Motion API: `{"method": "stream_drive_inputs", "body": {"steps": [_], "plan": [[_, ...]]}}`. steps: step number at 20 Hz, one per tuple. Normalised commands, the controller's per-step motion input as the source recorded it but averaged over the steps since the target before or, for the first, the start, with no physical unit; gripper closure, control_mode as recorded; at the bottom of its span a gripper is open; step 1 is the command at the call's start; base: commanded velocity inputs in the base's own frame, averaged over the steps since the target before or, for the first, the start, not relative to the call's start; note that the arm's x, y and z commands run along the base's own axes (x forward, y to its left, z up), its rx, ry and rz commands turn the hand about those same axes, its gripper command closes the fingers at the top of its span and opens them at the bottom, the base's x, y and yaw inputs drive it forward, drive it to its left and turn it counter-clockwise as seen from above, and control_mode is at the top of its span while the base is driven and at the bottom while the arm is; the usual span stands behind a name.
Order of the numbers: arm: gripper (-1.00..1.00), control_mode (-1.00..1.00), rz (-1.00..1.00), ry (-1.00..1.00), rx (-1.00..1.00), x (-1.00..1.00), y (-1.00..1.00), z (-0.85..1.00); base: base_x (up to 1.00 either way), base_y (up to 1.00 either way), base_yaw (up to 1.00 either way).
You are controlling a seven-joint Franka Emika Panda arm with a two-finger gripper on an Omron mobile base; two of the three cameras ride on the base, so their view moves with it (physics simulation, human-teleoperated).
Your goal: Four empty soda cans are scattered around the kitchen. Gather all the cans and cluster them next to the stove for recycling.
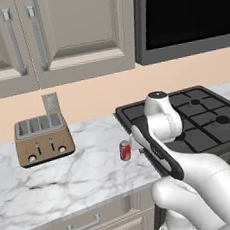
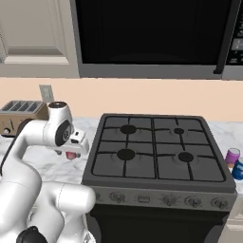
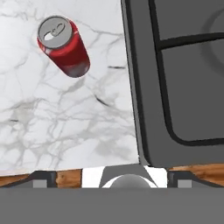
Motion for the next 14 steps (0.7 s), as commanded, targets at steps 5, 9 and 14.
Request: {"method": "stream_drive_inputs", "body": {"steps": [5,9,14], "plan": [[-1.00,-1.00,0.17,0.01,-0.04,-0.12,0.00,0.00,0.00,0.00,0.00],[-1.00,-1.00,0.06,0.00,0.01,-0.03,0.35,0.00,0.00,0.00,0.00],[-1.00,-1.00,-0.02,-0.01,0.00,0.36,0.53,0.00,0.00,0.00,0.00]]}}
